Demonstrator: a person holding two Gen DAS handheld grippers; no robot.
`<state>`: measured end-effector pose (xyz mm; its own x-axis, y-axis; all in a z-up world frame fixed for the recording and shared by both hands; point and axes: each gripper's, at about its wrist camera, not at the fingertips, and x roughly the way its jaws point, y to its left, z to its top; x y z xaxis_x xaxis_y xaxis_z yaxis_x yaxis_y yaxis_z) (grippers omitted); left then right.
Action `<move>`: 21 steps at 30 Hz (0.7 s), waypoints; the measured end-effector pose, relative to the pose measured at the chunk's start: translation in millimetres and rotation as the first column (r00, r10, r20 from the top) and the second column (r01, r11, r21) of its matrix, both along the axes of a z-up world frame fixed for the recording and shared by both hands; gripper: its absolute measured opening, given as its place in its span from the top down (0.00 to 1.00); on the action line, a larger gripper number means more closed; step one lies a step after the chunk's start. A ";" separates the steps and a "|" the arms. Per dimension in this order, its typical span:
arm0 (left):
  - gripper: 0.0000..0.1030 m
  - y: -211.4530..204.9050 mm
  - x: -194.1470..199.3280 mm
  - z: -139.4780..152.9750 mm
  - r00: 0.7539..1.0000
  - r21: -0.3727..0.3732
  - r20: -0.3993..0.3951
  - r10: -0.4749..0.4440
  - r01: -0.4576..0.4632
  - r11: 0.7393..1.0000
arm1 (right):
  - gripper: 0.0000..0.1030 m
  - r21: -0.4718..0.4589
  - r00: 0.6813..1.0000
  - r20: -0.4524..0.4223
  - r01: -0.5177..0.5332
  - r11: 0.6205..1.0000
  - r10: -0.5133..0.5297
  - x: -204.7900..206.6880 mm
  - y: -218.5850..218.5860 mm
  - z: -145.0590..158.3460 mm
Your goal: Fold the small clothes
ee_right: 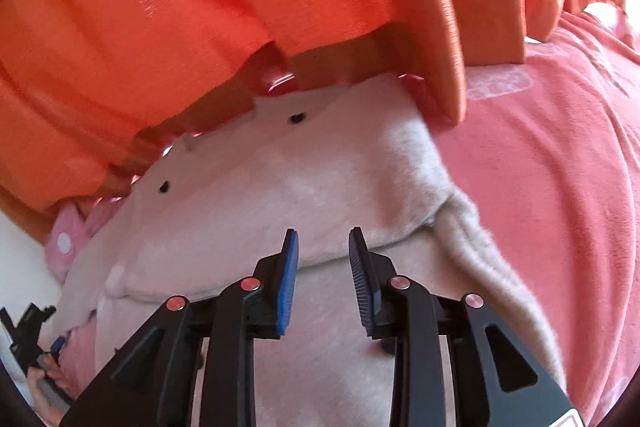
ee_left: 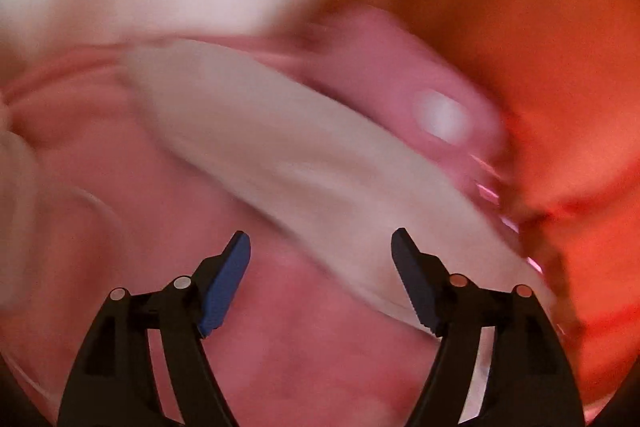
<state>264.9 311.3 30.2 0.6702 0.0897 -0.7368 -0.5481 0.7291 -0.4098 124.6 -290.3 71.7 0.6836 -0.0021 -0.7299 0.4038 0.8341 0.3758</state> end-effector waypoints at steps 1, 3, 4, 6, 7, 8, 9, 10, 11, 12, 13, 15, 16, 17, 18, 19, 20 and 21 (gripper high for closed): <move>0.32 18.5 -1.7 -3.2 0.999 -0.009 -0.017 0.033 -0.033 0.999 | 0.73 -0.002 1.000 -0.001 -0.004 1.000 0.004 1.4 9.2 -1.4; 0.32 53.7 -2.1 -15.3 0.994 -0.061 -0.063 0.085 -0.089 0.994 | 0.72 -0.003 1.000 -0.004 -0.009 1.000 0.009 2.5 13.6 -1.8; 0.33 61.5 -0.7 -20.0 0.993 -0.082 -0.074 0.091 -0.097 0.992 | 0.72 -0.005 1.000 -0.008 -0.012 1.000 0.012 3.3 15.1 -4.5; 0.34 75.2 3.2 -25.8 0.993 -0.118 -0.070 0.093 -0.101 0.988 | 0.71 -0.008 1.000 -0.013 -0.019 1.000 0.019 3.7 18.6 -5.0; 0.39 77.1 5.3 -24.8 0.993 -0.114 -0.066 0.095 -0.102 0.988 | 0.70 -0.014 1.000 -0.016 -0.022 1.000 0.022 4.6 19.8 -5.3; 0.61 77.0 11.0 -22.7 0.997 -0.126 -0.038 0.066 -0.070 0.990 | 0.70 -0.017 1.000 -0.018 -0.026 1.000 0.026 4.4 20.5 -6.4; 0.74 74.0 17.2 -22.7 0.999 -0.145 -0.027 0.036 -0.040 0.989 | 0.68 -0.020 0.999 -0.021 -0.029 0.999 0.029 4.7 21.4 -7.5; 0.95 71.3 23.7 -22.6 1.000 -0.158 -0.030 0.008 -0.013 0.987 | 0.67 -0.021 0.999 -0.022 -0.027 0.999 0.027 3.9 23.4 -6.9; 0.94 65.5 29.8 -18.1 1.000 -0.148 -0.030 -0.004 -0.001 0.989 | 0.67 -0.019 0.999 -0.022 -0.027 0.999 0.027 4.1 23.0 -7.3; 0.94 56.8 33.9 -8.4 1.000 -0.118 -0.013 -0.007 0.006 0.993 | 0.67 -0.018 0.999 -0.021 -0.028 0.999 0.028 3.9 23.0 -7.8; 0.95 47.9 38.5 1.0 1.000 -0.094 0.005 -0.017 0.017 0.995 | 0.67 -0.019 0.999 -0.021 -0.029 0.999 0.028 4.0 22.9 -7.6; 0.95 16.1 41.6 38.9 0.992 -0.028 0.093 -0.089 0.092 0.995 | 0.67 -0.014 1.000 -0.015 -0.024 1.000 0.024 3.3 21.7 -6.8; 0.95 -2.9 41.4 57.8 0.982 -0.002 0.139 -0.131 0.133 0.991 | 0.67 -0.009 1.000 -0.008 -0.022 1.000 0.022 2.8 21.0 -5.4; 0.95 -34.2 38.7 83.6 0.960 0.039 0.197 -0.201 0.198 0.980 | 0.67 -0.007 1.000 -0.001 -0.022 1.000 0.022 2.2 20.9 -4.1; 0.95 -69.1 34.3 106.2 0.927 0.079 0.246 -0.282 0.271 0.959 | 0.67 -0.008 1.000 0.006 -0.024 1.000 0.024 1.7 20.9 -2.8; 0.95 -96.3 30.5 120.1 0.900 0.109 0.272 -0.341 0.323 0.940 | 0.67 -0.010 1.000 0.009 -0.024 1.000 0.024 1.5 22.1 -1.7; 0.95 -141.4 24.0 136.1 0.850 0.155 0.296 -0.436 0.408 0.900 | 0.67 -0.008 1.000 0.011 -0.028 1.000 0.028 1.4 22.5 -1.0; 0.95 -176.7 18.8 143.3 0.807 0.184 0.304 -0.506 0.472 0.862 | 0.67 -0.006 1.000 0.012 -0.028 1.000 0.028 1.2 22.7 -0.7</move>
<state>283.7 134.6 173.5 0.8447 -0.2585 -0.4686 0.0473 0.9082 -0.4158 125.9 -267.6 71.0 0.6918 0.0135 -0.7220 0.3756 0.8472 0.3757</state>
